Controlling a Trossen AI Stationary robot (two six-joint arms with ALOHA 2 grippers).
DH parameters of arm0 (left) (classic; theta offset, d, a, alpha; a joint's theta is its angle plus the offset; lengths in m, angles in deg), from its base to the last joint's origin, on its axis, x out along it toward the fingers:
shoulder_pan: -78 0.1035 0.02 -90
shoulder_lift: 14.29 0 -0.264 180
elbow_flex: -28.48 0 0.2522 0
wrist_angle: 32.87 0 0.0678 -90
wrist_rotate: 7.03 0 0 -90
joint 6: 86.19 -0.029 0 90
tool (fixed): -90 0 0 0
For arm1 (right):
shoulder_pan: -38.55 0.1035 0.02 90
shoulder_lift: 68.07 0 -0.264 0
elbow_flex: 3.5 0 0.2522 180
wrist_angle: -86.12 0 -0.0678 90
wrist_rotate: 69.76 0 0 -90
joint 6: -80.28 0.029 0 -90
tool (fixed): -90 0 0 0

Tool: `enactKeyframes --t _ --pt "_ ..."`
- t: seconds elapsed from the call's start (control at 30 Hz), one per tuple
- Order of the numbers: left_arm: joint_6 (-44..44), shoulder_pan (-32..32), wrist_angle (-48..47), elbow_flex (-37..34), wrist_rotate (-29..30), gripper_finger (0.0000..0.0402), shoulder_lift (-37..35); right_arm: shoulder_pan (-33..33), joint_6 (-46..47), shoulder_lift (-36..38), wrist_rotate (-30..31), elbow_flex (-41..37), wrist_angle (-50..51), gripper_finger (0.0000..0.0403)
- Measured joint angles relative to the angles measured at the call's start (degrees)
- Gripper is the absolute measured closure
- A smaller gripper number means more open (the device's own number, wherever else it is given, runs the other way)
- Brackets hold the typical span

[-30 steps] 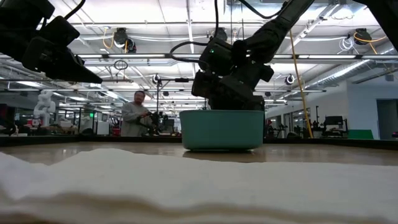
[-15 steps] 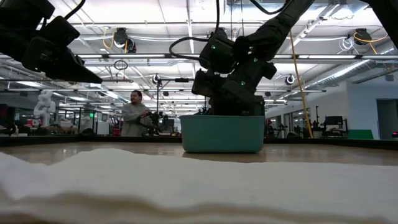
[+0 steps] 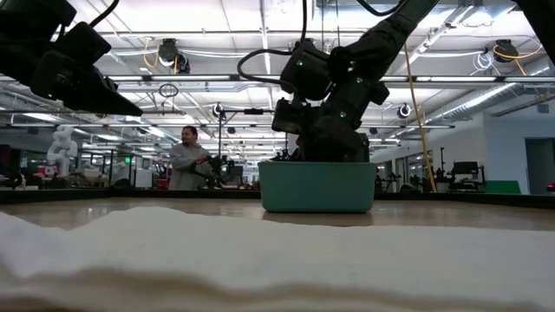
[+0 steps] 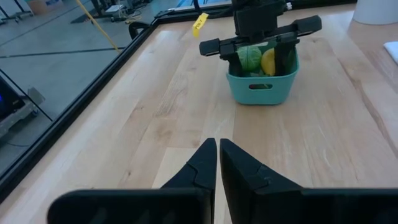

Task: Pick and placing Produce into tupperware
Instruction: Put the red strawberry in the bin, then adjust the blue bin

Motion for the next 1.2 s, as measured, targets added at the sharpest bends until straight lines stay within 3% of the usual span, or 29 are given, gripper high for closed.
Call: enactKeyframes --t 0.53,1.2 --pt "0.1 0.0 -0.1 0.0 -0.1 0.0376 0.0 0.4 0.0 0.0 4.1 0.0 -0.9 0.016" --pt "0.2 0.0 -0.2 0.0 -0.1 0.0376 0.0 0.5 0.0 0.4 4.1 3.7 3.5 0.0161"
